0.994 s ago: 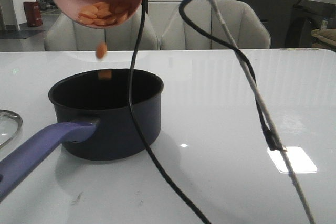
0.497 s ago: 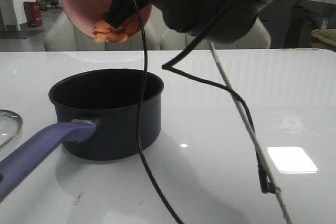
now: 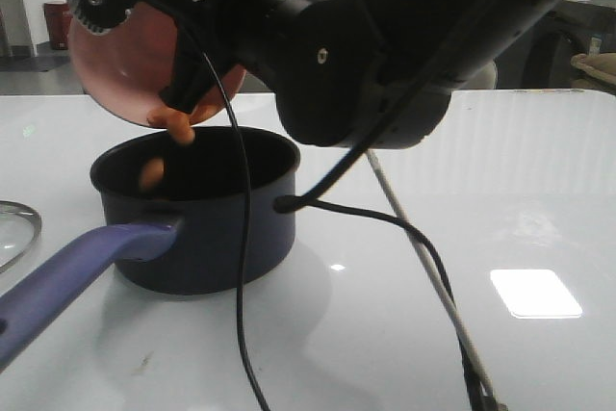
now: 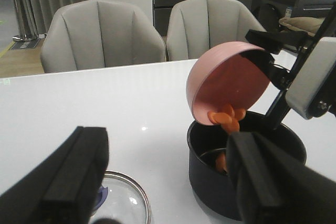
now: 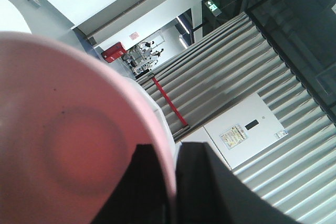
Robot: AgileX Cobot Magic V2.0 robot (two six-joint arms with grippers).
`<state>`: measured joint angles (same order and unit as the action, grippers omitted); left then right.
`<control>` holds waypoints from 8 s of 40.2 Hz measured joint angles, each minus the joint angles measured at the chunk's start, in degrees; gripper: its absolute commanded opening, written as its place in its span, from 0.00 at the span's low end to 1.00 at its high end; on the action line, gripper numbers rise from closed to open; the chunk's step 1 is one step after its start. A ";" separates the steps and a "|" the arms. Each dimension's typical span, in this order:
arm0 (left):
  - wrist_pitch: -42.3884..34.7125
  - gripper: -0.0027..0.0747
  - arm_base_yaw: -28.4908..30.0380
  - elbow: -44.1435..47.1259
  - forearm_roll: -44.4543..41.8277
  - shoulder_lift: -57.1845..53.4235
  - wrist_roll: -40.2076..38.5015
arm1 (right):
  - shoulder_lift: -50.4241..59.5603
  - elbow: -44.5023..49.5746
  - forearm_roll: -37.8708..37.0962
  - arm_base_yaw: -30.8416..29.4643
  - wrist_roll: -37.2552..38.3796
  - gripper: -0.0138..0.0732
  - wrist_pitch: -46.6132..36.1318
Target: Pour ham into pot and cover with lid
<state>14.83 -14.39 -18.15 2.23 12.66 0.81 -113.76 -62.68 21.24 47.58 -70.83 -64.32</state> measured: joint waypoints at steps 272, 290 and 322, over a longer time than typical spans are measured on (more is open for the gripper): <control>48.55 0.74 18.91 -62.57 0.33 100.68 -11.93 | 85.04 40.99 -1.53 -33.62 56.47 0.33 85.41; 48.77 0.18 18.91 -63.51 3.26 101.23 -9.38 | 85.04 40.99 -1.53 -33.62 56.47 0.33 85.41; 53.13 0.18 18.91 -65.84 3.97 101.24 -7.44 | 85.04 40.99 -1.53 -33.62 56.47 0.33 85.41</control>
<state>67.96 4.53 -83.99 6.20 113.90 -6.63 -28.72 -21.69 19.71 13.96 -14.36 21.09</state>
